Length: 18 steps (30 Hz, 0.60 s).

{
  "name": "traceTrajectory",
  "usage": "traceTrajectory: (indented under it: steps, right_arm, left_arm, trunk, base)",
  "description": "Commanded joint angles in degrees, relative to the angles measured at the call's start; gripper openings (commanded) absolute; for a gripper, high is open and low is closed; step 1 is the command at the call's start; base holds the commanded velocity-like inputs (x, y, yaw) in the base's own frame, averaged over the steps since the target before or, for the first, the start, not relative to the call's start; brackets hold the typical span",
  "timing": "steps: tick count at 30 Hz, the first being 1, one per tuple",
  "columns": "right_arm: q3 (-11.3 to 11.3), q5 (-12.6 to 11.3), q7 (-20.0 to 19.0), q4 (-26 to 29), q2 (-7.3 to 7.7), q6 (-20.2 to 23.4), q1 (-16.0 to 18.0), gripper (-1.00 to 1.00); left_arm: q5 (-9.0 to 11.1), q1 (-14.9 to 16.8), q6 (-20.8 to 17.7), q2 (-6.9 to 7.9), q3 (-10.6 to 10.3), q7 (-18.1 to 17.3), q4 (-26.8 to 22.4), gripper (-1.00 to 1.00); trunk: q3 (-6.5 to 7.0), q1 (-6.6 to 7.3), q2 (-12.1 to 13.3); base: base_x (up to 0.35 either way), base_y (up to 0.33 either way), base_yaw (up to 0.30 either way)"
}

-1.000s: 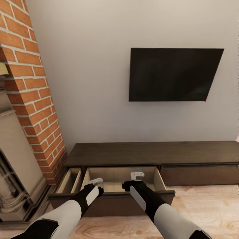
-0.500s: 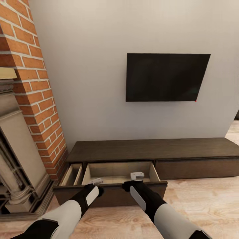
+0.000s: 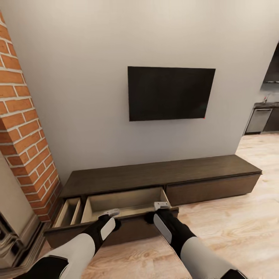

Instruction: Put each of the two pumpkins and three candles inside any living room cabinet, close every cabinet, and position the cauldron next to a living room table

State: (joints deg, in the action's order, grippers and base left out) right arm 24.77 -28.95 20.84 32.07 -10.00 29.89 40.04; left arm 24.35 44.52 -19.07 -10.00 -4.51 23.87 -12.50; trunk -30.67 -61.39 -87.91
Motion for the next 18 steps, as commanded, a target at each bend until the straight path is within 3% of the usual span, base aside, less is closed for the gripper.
traceTrajectory:
  steps: [1,5,7,8,10,13,18]
  right_arm:
    - [-0.9,-0.5,0.6,0.5,0.00,0.6,0.1,1.00]
    - [-5.6,-0.5,0.6,1.2,0.00,1.3,-2.2,1.00]
    - [-9.0,-0.6,0.5,1.3,0.51,1.4,-4.3,1.00]
    - [-12.9,-0.6,0.4,1.3,1.69,1.4,-5.7,1.00]
    - [-18.4,-0.6,0.4,1.3,2.55,1.3,-8.4,1.00]
    - [-24.4,-0.5,0.2,1.4,3.09,-0.7,-14.1,1.00]
    - [-26.8,-0.6,0.3,1.1,3.35,-5.0,-17.6,1.00]
  left_arm:
    - [0.4,0.0,-0.6,0.00,-0.5,0.4,-0.1,1.00]
    - [0.3,0.0,-1.1,0.00,-0.8,0.3,0.2,1.00]
    - [0.2,-0.7,-1.0,0.00,-0.9,0.3,0.8,1.00]
    - [0.1,-2.0,-0.9,0.00,-0.9,0.3,1.1,1.00]
    - [0.0,-3.6,-0.7,0.00,-0.9,0.3,1.3,1.00]
    - [-0.1,-5.9,-0.4,0.00,-1.0,0.3,1.5,1.00]
    - [-0.1,-7.6,0.1,0.00,-1.0,0.3,1.7,1.00]
  trunk:
    - [0.17,0.23,0.4]
    - [1.07,1.11,2.0]
    - [1.52,1.55,2.8]
    - [1.75,1.77,3.2]
    - [2.21,2.20,4.0]
    - [2.89,2.86,5.2]
    - [3.84,3.96,7.2]
  base:
    - [0.000,0.000,-0.276]
    - [0.000,0.000,-0.276]
    - [0.000,0.000,-0.275]
    - [0.000,0.000,-0.274]
    - [0.000,0.000,-0.274]
    - [0.000,0.000,-0.269]
    - [0.000,0.000,-0.276]
